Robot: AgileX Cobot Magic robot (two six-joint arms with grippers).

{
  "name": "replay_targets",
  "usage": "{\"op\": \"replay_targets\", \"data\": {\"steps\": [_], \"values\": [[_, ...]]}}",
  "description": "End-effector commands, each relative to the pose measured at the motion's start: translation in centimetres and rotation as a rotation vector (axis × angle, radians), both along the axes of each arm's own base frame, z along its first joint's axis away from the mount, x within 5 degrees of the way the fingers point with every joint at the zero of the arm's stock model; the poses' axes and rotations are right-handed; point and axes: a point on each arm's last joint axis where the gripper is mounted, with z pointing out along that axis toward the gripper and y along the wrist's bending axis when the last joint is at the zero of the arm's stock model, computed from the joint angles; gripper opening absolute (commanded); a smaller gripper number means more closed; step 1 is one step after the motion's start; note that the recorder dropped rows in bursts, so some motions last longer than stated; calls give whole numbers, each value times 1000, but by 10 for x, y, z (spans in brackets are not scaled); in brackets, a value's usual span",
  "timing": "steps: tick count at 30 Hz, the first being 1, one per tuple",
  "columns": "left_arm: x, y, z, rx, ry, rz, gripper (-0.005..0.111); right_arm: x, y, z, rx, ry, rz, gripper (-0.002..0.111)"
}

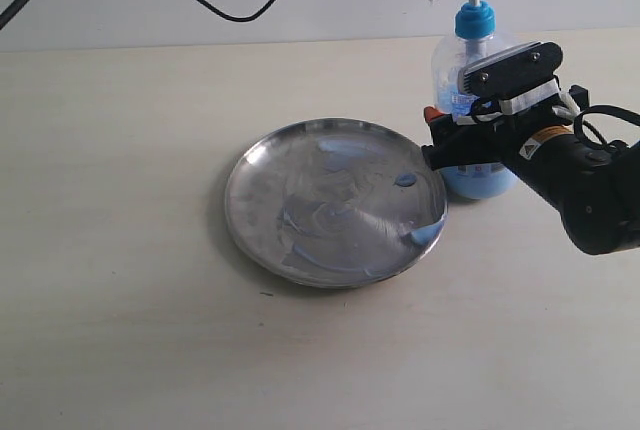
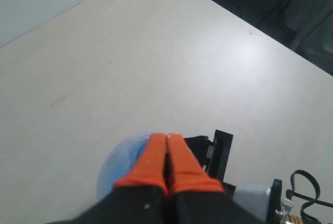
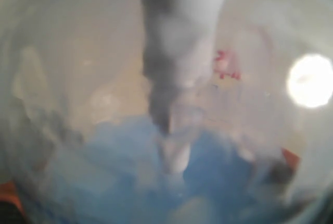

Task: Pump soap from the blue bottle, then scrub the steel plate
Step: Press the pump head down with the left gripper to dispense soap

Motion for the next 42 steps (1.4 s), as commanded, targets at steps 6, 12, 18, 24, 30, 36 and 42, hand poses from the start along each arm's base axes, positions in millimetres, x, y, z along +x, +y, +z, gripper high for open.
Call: {"op": "replay_targets", "data": {"steps": [6, 12, 18, 24, 30, 36, 42], "values": [[-10, 1, -69, 263, 184, -118, 0, 5, 4, 17, 2, -135, 36, 0], [-11, 2, -82, 287, 216, -121, 0, 5, 4, 17, 1, -136, 36, 0], [-10, 1, -93, 300, 237, -120, 0, 5, 4, 17, 1, -136, 36, 0], [-10, 1, -94, 302, 239, -120, 0, 5, 4, 17, 1, -136, 36, 0], [-10, 1, -94, 302, 239, -120, 0, 5, 4, 17, 1, -136, 36, 0], [-8, 0, -89, 287, 223, -115, 0, 5, 4, 17, 1, -136, 36, 0], [-4, -5, -56, 221, 148, -113, 0, 5, 4, 17, 1, -136, 36, 0]]}}
